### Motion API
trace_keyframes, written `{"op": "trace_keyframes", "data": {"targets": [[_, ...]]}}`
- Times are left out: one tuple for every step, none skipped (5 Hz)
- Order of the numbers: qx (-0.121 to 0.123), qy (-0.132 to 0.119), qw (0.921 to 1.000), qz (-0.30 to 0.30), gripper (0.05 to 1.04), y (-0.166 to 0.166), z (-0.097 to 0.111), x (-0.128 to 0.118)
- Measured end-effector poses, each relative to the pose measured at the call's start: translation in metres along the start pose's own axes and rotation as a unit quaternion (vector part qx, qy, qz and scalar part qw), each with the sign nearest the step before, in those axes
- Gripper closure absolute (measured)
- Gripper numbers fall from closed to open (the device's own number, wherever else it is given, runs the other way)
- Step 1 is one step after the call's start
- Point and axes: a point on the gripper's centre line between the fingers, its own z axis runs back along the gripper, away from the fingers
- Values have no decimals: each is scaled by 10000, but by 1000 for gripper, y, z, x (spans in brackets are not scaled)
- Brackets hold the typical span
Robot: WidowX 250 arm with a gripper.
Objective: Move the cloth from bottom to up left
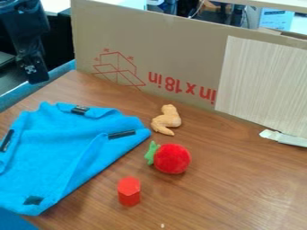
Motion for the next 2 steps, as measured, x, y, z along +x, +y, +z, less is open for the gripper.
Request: {"op": "trace_keyframes", "data": {"targets": [[-123,44,9999,40,84,-2,-8,-1],[-145,144,9994,284,84,2,-30,-5]]}}
